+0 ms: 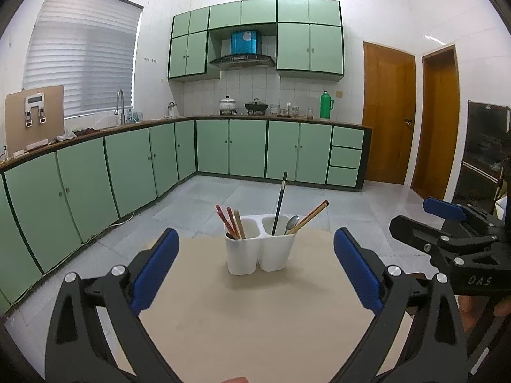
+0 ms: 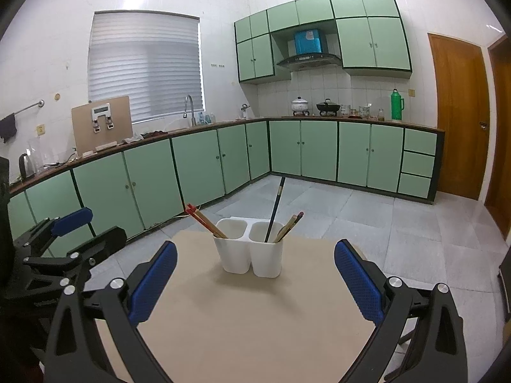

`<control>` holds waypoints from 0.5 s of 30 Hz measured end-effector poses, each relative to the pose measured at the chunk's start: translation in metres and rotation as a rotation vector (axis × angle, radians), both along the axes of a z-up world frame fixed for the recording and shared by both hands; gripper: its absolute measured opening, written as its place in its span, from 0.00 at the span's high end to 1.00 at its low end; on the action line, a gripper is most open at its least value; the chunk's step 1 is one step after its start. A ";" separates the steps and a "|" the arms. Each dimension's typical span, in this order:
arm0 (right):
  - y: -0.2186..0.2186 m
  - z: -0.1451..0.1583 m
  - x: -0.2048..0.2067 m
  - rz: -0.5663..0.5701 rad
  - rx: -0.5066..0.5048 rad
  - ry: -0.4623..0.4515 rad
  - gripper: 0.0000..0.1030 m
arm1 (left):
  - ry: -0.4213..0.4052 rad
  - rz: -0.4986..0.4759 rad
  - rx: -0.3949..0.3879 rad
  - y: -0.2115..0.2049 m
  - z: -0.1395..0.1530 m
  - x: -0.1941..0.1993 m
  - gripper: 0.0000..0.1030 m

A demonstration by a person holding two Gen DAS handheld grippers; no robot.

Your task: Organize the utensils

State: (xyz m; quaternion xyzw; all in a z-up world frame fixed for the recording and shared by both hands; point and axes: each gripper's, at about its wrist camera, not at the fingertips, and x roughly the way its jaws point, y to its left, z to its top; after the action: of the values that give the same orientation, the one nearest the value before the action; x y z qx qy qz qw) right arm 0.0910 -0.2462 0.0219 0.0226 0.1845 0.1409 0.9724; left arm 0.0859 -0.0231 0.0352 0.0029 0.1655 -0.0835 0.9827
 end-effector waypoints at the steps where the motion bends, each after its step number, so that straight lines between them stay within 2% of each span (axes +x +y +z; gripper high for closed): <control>1: 0.000 0.000 -0.001 0.001 0.000 0.000 0.06 | -0.004 0.001 0.001 -0.001 0.001 -0.001 0.08; 15: 0.004 -0.001 -0.002 0.006 -0.009 -0.003 0.06 | -0.011 0.007 0.006 -0.003 0.003 -0.007 0.08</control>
State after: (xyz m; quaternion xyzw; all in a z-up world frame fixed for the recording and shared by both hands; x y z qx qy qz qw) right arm 0.0886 -0.2423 0.0207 0.0176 0.1838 0.1430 0.9723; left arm 0.0792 -0.0264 0.0386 0.0055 0.1602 -0.0794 0.9839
